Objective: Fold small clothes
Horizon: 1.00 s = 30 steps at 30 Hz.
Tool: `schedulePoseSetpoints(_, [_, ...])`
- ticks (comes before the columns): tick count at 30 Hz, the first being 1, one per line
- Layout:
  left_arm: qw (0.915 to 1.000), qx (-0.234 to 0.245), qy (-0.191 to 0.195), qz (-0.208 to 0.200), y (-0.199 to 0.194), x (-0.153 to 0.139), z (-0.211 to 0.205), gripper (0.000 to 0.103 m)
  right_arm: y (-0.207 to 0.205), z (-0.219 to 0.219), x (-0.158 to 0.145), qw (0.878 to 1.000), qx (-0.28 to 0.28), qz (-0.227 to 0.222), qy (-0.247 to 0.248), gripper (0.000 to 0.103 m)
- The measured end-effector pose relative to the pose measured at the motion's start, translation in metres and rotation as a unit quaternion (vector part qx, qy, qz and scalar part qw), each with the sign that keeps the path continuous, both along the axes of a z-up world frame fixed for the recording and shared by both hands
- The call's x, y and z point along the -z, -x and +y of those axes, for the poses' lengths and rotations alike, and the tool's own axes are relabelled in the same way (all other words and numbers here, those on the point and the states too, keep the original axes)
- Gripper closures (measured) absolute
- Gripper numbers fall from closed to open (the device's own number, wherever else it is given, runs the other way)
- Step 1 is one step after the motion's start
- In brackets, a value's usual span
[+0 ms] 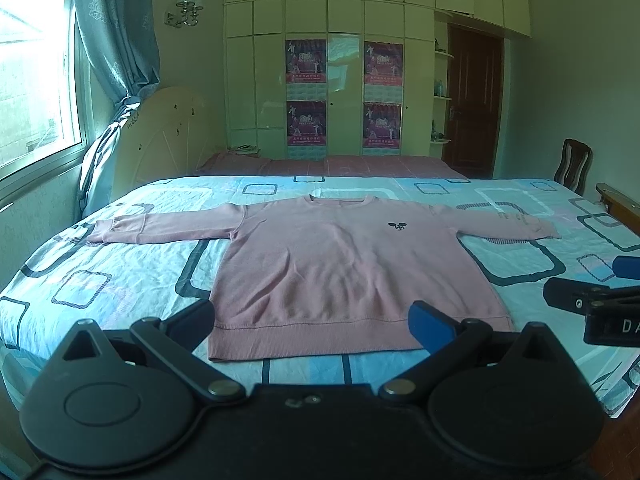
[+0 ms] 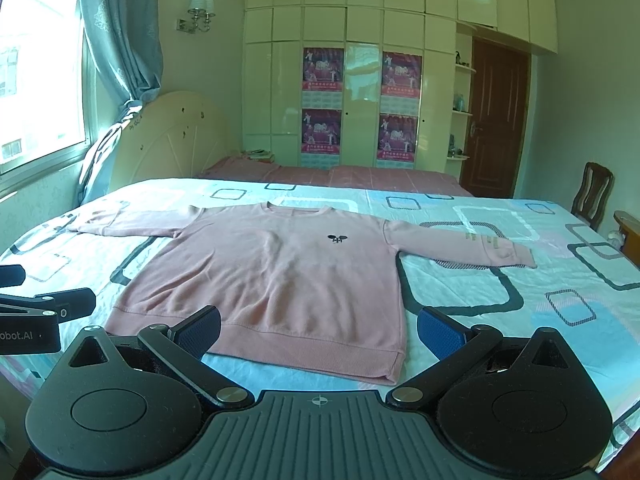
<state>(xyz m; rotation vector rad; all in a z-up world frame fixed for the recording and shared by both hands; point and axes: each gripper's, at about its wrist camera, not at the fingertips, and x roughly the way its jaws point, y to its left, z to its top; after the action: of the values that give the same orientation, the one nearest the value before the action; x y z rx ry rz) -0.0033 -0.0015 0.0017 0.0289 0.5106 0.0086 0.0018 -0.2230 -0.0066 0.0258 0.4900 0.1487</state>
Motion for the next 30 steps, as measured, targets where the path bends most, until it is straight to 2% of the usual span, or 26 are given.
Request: schedulePoseSetpoints(30, [1.0, 0.002, -0.002, 0.006, -0.007, 0.002, 0.002, 0.001, -0.009, 0.0, 0.002, 1.0, 0.002, 0.005, -0.001, 0.0])
